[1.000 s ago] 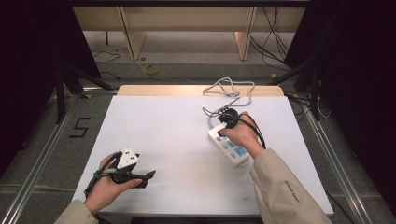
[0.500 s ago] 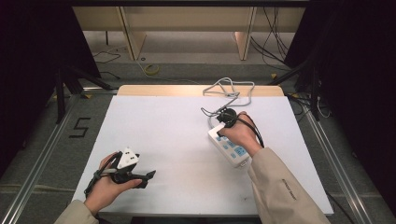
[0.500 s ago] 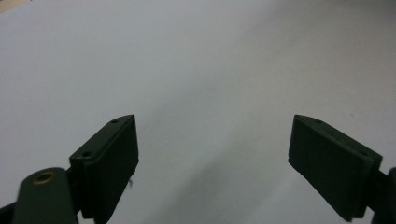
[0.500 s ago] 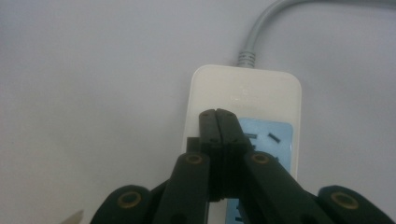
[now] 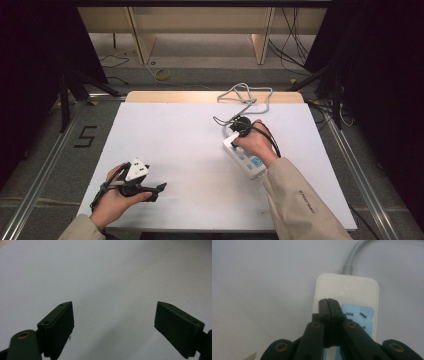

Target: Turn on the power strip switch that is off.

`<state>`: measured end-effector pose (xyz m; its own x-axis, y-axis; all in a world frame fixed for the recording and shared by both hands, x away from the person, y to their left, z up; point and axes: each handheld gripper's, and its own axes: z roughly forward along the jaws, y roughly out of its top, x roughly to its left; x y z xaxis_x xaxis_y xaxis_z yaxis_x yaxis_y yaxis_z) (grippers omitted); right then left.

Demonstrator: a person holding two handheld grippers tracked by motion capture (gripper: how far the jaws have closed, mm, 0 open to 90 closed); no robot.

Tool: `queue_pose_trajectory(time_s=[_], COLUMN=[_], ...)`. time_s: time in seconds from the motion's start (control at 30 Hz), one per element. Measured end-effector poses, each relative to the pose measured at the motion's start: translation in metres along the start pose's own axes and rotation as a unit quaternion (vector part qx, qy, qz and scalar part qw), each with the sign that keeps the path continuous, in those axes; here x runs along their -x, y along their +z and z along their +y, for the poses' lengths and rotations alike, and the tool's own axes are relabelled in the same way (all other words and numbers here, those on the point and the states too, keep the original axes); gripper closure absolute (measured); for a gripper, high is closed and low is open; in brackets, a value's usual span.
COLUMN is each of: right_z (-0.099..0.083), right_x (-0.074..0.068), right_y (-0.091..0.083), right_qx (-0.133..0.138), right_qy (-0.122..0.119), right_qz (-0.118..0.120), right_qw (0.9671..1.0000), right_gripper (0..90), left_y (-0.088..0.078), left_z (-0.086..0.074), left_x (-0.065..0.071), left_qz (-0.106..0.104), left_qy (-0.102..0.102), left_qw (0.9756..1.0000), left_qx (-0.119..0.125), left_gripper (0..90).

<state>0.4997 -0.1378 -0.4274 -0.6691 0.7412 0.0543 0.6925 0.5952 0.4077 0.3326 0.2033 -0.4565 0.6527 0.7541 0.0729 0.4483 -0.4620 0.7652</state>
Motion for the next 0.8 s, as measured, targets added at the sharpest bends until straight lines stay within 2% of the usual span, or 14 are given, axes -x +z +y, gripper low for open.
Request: queue_pose_trajectory(time_s=[0.6,0.8], right_z=[0.0016,0.0028], right_x=[-0.0025,-0.0046], right_y=[0.0044,0.0052], right_qx=[-0.013,-0.019], right_qy=[-0.002,-0.009], right_qz=[-0.011,-0.019], right_qw=[0.9998,0.9996], right_gripper=[90.0,90.0], left_y=[-0.0002,-0.0002], left_z=[-0.0001,0.0000], left_x=[0.0000,0.0001], left_qz=[0.000,0.000], left_qy=[-0.002,-0.002], left_qw=[1.0000,1.0000], left_qx=[0.000,0.000], left_gripper=[15.9,15.9])
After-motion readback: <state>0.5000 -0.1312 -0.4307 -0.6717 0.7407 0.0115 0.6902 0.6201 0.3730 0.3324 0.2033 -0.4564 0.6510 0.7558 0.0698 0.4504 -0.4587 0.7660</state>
